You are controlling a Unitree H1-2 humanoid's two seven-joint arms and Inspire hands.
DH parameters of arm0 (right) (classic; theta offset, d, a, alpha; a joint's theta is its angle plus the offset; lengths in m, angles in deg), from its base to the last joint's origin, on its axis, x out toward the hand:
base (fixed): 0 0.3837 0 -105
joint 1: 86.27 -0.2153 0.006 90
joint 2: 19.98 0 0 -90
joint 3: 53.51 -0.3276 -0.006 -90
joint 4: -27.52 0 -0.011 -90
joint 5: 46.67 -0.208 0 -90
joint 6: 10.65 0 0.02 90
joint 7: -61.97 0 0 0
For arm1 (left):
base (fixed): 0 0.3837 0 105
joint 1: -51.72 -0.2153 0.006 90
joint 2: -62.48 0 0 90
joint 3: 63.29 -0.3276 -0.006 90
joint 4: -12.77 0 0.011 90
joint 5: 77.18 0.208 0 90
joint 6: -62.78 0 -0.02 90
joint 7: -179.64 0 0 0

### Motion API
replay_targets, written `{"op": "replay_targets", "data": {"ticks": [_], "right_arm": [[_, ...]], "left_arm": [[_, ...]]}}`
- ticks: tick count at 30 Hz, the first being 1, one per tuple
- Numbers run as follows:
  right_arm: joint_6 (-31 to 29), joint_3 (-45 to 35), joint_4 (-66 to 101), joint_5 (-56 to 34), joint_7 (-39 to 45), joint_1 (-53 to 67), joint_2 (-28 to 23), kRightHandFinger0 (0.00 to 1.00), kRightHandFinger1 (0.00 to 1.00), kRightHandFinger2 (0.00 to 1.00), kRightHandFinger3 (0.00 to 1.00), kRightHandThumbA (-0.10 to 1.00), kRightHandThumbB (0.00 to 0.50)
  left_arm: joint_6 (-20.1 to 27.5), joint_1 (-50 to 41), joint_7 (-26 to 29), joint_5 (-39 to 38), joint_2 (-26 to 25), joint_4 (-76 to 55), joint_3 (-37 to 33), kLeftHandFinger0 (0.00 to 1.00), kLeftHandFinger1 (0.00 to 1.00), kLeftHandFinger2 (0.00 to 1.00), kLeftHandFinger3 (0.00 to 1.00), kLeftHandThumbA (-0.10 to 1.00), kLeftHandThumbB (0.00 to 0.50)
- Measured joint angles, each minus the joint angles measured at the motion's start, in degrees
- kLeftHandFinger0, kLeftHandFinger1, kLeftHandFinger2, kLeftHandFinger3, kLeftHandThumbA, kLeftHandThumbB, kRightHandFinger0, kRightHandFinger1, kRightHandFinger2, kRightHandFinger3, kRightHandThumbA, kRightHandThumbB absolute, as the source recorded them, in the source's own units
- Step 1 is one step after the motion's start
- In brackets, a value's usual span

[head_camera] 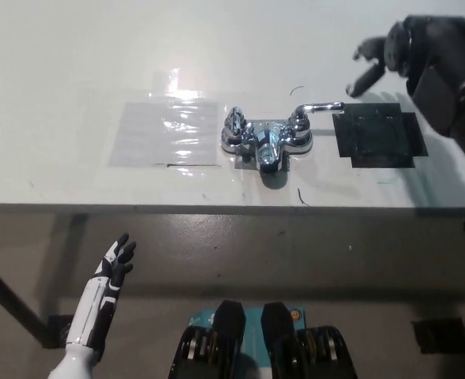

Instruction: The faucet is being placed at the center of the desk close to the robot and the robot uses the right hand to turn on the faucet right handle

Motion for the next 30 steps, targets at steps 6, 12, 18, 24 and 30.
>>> {"op": "replay_targets", "data": {"ticks": [6,12,18,24,30], "right_arm": [[1.48,-2.30,14.25,0.90,1.70,3.53,-4.75,1.00,1.00,1.00,1.00,0.67,0.324],[1.95,-9.11,26.66,2.05,1.96,10.78,-7.09,1.00,1.00,1.00,1.00,1.00,0.196],[2.21,-16.24,37.39,2.15,1.89,20.60,-7.65,1.00,1.00,1.00,1.00,1.00,0.212],[2.70,-23.41,47.99,1.06,1.75,31.17,-7.56,1.00,1.00,1.00,1.00,1.00,0.230],[2.96,-30.09,57.95,-1.15,0.77,41.12,-6.97,1.00,1.00,1.00,1.00,1.00,0.232]], "left_arm": [[-0.13,-0.06,0.01,0.00,-0.01,0.26,0.09,1.00,1.00,1.00,1.00,1.00,0.072],[-0.25,-0.05,0.01,0.00,0.01,1.06,0.12,1.00,1.00,1.00,1.00,1.00,0.099],[-0.38,-0.03,0.01,0.01,0.01,1.82,0.16,1.00,1.00,1.00,1.00,1.00,0.091],[-0.54,0.00,0.01,0.01,0.00,2.22,0.28,1.00,1.00,1.00,1.00,1.00,0.106],[-0.67,0.19,0.01,0.01,0.00,2.60,0.41,1.00,1.00,1.00,1.00,1.00,0.089]]}}
